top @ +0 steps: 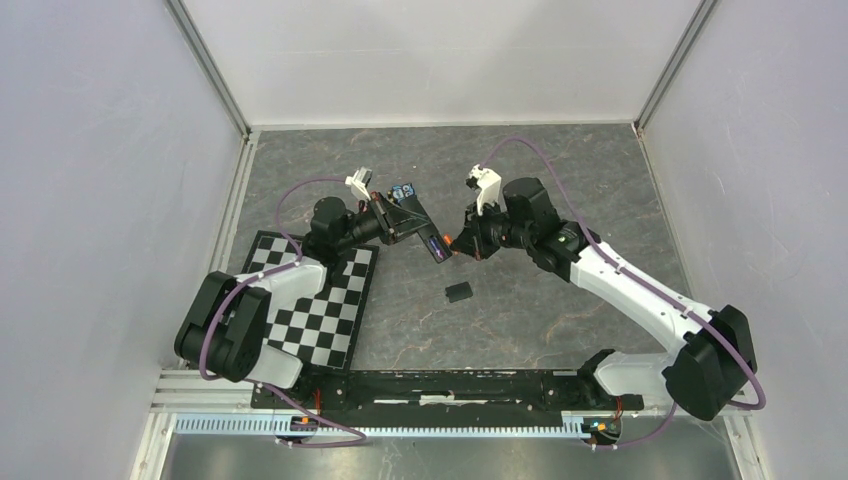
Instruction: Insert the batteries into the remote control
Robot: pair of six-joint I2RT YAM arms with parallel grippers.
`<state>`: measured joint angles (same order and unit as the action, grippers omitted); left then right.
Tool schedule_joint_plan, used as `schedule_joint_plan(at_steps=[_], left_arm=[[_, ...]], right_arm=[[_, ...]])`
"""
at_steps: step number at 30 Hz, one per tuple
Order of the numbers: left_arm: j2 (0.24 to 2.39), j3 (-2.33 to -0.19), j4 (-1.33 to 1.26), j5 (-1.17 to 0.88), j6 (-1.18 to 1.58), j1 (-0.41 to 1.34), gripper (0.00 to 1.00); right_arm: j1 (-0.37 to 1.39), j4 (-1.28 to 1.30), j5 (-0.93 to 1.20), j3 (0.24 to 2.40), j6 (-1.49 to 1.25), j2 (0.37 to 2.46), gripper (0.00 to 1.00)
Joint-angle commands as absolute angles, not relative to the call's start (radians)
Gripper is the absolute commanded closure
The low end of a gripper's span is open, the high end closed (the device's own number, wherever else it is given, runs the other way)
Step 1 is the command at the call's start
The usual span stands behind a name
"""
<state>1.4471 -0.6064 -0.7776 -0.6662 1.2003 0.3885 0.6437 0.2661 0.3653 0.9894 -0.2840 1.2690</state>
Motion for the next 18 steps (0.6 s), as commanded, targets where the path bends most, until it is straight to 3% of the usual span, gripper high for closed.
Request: schedule_joint_plan(at_steps=[1,8,18], left_arm=[[1.452,-0.624,-0.868,-0.697,1.242,0.394,0.98],[1.448,-0.634,-0.87,-0.697,1.241,0.396,0.98],[1.445,-0.633,-0.872,-0.694,1.242,0.395,0.98]], right_arm=[[0.668,0.275,0.367,1.062,-0.28,1.267,1.0],[0.694,0.307,0.327,1.096,-0.273,1.291,0.99],[0.71,0.342,0.293,1.106,-0.274,1.318,0.89]])
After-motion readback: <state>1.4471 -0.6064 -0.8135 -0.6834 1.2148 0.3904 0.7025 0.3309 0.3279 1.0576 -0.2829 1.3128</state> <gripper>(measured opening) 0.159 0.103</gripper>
